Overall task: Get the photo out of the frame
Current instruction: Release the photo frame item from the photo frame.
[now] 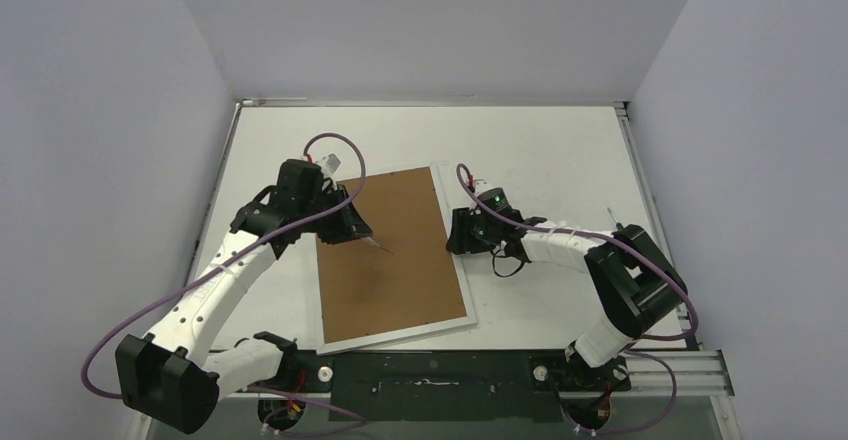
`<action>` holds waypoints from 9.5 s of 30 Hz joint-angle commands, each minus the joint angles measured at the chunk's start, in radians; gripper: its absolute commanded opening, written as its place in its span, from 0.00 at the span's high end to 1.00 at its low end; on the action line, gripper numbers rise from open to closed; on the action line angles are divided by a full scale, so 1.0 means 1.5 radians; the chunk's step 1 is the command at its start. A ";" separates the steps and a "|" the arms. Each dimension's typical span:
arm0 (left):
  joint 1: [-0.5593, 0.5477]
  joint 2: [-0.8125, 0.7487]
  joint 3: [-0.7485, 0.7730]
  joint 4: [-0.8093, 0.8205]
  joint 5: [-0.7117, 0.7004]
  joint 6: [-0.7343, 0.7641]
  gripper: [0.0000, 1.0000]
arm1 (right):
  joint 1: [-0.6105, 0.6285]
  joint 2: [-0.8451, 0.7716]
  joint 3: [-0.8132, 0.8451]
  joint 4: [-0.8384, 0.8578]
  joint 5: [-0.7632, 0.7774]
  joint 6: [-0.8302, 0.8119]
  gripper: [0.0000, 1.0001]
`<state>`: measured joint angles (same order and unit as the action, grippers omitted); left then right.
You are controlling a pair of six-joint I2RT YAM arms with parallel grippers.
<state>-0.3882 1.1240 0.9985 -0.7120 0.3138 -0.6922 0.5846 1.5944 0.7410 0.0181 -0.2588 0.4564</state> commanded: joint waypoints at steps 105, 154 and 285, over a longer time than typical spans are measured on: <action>0.016 0.593 0.272 0.345 0.076 -0.163 1.00 | -0.189 0.304 0.150 0.370 -0.351 0.242 0.85; 0.002 0.492 -0.145 1.006 -0.050 -0.402 1.00 | -0.184 0.315 0.145 0.404 -0.361 0.250 0.80; -0.154 0.473 -0.033 0.852 -0.204 -0.327 1.00 | -0.162 0.334 0.174 0.371 -0.369 0.231 0.80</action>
<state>-0.5236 1.8427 0.8875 0.5411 -0.0883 -1.1744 0.2867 2.0724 0.9760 0.5648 -0.7670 0.8200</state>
